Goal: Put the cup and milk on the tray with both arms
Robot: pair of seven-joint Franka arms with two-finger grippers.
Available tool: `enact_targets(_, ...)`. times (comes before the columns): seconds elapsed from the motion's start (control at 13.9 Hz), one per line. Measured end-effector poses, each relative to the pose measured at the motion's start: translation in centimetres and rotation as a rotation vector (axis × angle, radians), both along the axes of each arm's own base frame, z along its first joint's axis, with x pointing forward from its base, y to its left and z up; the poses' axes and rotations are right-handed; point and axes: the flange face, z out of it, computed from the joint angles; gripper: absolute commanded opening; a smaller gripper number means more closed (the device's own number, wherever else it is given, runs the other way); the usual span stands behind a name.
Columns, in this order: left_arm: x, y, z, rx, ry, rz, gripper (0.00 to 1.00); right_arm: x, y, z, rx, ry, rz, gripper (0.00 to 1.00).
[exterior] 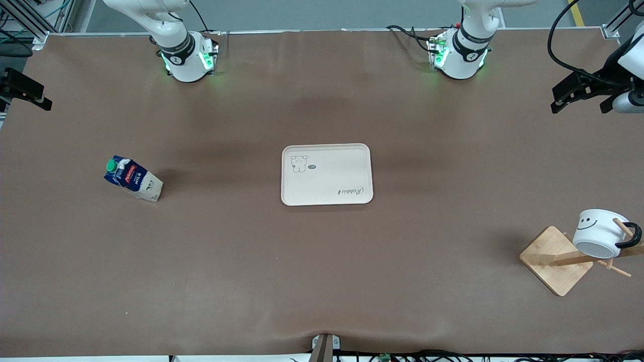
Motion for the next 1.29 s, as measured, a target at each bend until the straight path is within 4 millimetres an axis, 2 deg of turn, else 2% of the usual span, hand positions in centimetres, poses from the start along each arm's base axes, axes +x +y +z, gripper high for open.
enact_targets(0.22,0.0,0.4,0.4,-0.001,-0.008,0.007,1.00,0.0,0.0,-0.1,0.000,0.001,0.000,1.00)
enact_targets(0.5,0.0,1.9,1.5,-0.003,-0.031,0.035,1.00,0.0,0.0,-0.1,0.000,0.001,0.000,1.00)
enact_targets(1.08,0.1,5.5,0.9,-0.011,-0.005,0.105,1.00,0.0,-0.1,-0.1,0.000,0.002,-0.001,1.00)
enact_targets(1.29,0.2,5.6,0.7,-0.014,0.000,0.107,1.00,0.0,-0.1,-0.1,0.000,0.002,-0.002,1.00)
